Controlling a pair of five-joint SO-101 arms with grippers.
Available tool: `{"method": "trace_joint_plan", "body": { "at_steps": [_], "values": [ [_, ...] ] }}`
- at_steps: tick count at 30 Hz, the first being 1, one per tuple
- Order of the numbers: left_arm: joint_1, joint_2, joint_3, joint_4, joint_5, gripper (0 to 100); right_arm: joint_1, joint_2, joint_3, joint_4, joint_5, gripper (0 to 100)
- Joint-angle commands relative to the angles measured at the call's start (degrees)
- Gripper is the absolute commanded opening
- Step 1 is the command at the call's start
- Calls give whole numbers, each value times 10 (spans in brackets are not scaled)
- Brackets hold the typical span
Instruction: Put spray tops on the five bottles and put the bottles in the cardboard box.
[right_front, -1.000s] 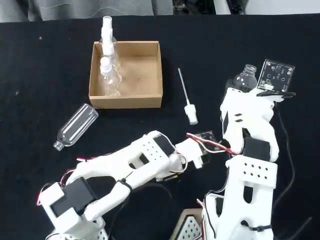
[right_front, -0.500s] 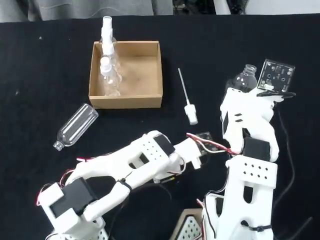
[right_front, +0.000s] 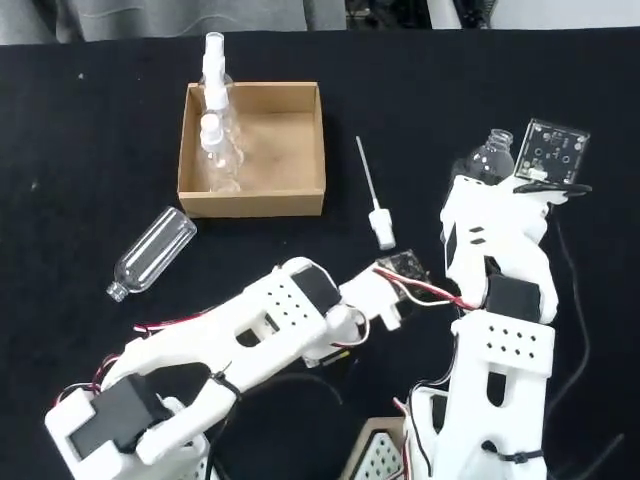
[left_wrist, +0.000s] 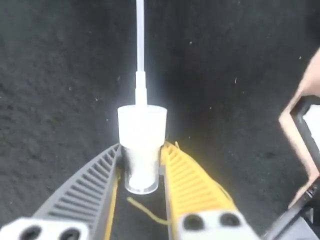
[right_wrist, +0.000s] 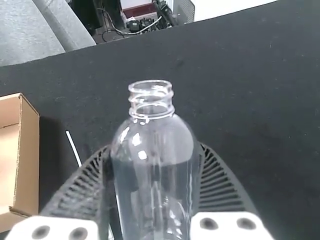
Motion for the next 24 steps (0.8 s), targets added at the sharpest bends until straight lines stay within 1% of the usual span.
{"method": "trace_joint_plan", "body": {
  "at_steps": [1,6,13,15,19,22,24],
  "values": [
    [2,-31,-26,31,53,30,13,-31,-3,-18,-2,93],
    [-3,-31,-61,95,111,30,13,-31,-3,-18,-2,93],
    [-1,-31,-76,168,142,30,13,-31,-3,-18,-2,93],
    [-3,-32,-77,173,161,30,13,-31,-3,-18,-2,93],
    [-3,-32,-76,174,228,29,13,-31,-3,-18,-2,93],
    [-3,-32,-73,176,265,29,13,-31,-3,-18,-2,93],
    [-3,-32,-74,191,285,29,13,-31,-3,-18,-2,93]
  ]
}}
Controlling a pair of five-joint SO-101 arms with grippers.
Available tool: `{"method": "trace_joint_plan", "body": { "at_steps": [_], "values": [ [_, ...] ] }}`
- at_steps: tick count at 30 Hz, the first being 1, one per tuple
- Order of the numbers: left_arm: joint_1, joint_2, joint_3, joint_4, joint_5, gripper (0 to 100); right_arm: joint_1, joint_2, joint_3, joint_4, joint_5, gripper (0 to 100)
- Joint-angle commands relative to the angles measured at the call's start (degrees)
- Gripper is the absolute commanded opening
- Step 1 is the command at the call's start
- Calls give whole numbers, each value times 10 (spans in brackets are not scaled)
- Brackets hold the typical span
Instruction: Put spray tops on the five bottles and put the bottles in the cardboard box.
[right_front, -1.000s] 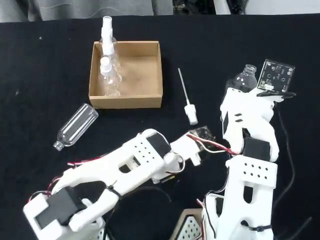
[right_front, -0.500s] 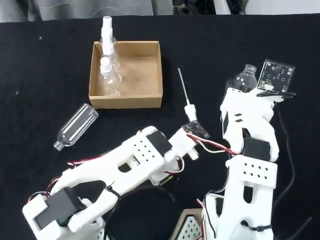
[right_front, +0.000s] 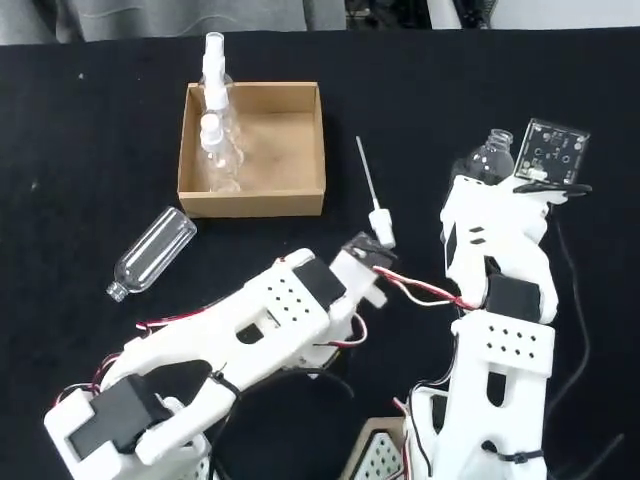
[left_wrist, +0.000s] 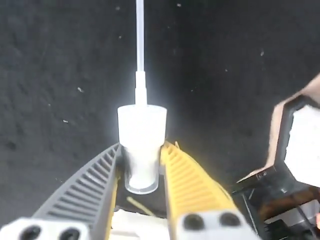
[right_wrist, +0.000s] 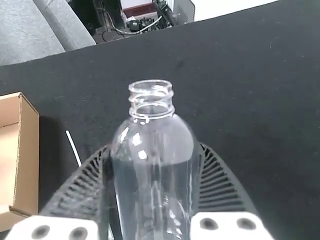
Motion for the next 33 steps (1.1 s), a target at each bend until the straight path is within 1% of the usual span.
{"method": "trace_joint_plan", "body": {
  "at_steps": [1,4,6,17,21,27,30,33],
  "values": [
    [-3,-30,-27,28,41,29,13,-31,-3,-18,-2,93],
    [-3,-30,-27,47,71,29,13,-31,-3,-18,-2,93],
    [-3,-30,-25,50,105,29,13,-31,-3,-18,-2,94],
    [-3,-30,-24,49,349,30,13,-31,-3,-18,4,94],
    [-3,-28,-22,47,404,30,13,-31,-3,-18,13,93],
    [-4,-29,-27,45,506,30,13,-31,-3,-18,14,93],
    [-4,-29,-27,43,544,33,13,-31,-3,-18,14,93],
    [-5,-29,-22,20,578,33,13,-31,-3,-18,14,93]
  ]
}}
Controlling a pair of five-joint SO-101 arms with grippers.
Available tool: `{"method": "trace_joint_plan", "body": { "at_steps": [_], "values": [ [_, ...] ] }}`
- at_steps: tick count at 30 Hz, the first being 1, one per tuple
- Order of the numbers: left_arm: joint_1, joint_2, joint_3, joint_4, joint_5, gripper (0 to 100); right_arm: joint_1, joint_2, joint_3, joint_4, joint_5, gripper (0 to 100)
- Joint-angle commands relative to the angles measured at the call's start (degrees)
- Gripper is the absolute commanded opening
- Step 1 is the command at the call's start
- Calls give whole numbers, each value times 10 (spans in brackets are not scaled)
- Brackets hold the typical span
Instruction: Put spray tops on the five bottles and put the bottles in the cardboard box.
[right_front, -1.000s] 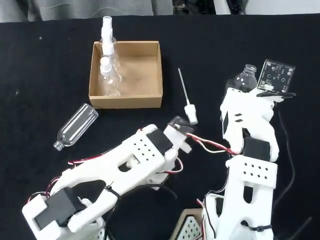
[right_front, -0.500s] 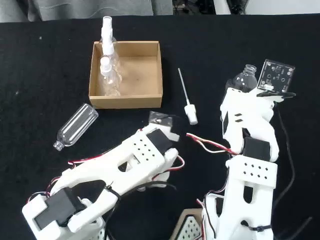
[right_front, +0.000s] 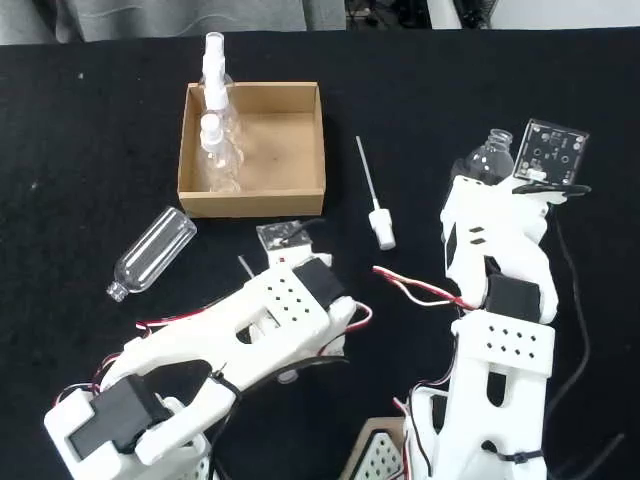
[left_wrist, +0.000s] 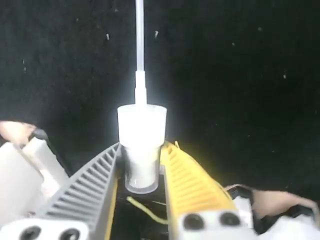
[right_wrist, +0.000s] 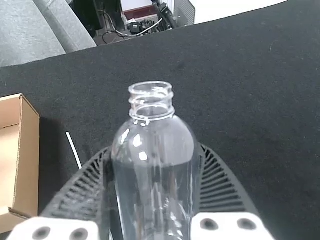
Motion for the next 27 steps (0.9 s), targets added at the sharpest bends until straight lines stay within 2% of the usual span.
{"method": "trace_joint_plan", "body": {
  "at_steps": [1,6,15,19,27],
  "values": [
    [-5,-26,-22,-24,44,33,13,-31,-3,-18,5,93],
    [-20,-23,-21,-51,81,33,13,-31,-3,-18,5,93],
    [-134,-23,-21,-109,98,33,13,-31,-3,-18,5,93],
    [-152,-23,-17,-127,149,33,13,-31,-3,-18,5,93],
    [-198,-23,36,-225,165,33,13,-31,-3,-18,5,93]
  ]
}}
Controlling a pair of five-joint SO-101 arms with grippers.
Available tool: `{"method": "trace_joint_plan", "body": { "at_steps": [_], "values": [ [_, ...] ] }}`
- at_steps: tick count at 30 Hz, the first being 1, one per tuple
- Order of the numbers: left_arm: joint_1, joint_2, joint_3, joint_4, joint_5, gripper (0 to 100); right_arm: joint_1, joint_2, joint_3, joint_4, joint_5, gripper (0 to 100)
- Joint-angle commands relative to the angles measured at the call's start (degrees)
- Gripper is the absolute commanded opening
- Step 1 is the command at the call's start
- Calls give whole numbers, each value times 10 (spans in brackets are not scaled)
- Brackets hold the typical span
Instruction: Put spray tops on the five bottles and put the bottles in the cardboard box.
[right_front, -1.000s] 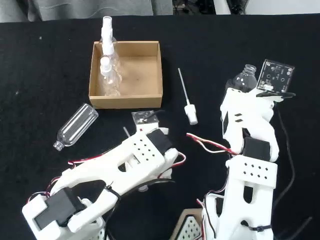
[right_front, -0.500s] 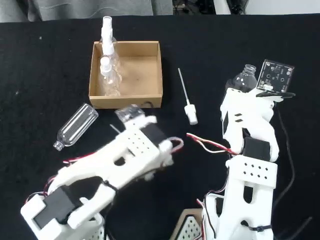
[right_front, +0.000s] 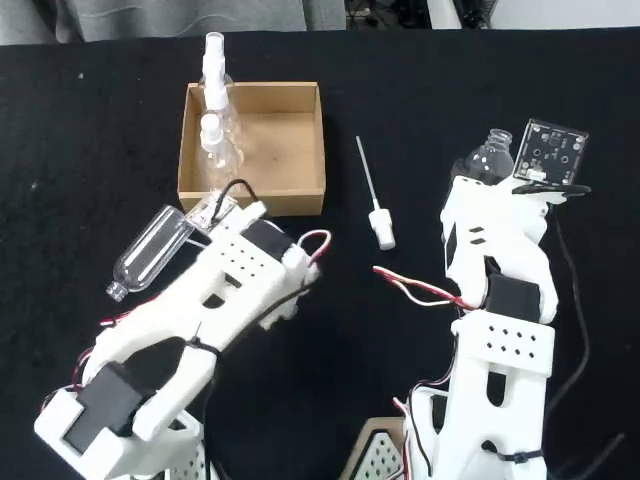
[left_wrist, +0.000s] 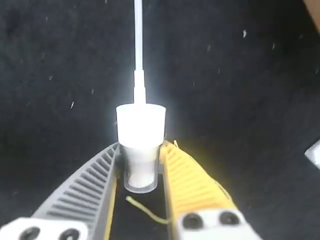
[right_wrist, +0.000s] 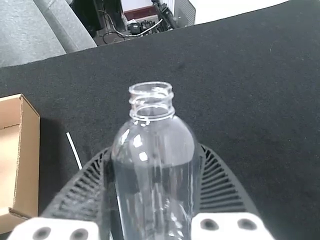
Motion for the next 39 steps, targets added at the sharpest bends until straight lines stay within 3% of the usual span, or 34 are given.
{"method": "trace_joint_plan", "body": {
  "at_steps": [1,10,17,26,39],
  "values": [
    [-40,-23,3,-39,11,33,13,-31,-3,-18,5,93],
    [-116,-23,-2,-47,61,33,13,-31,-3,-18,5,93],
    [-121,-23,-2,-47,61,40,13,-31,-3,-18,5,93],
    [-108,-23,1,-47,59,409,13,-31,-3,-18,5,93],
    [-97,-29,3,-41,18,429,13,-31,-3,-18,5,93]
  ]
}}
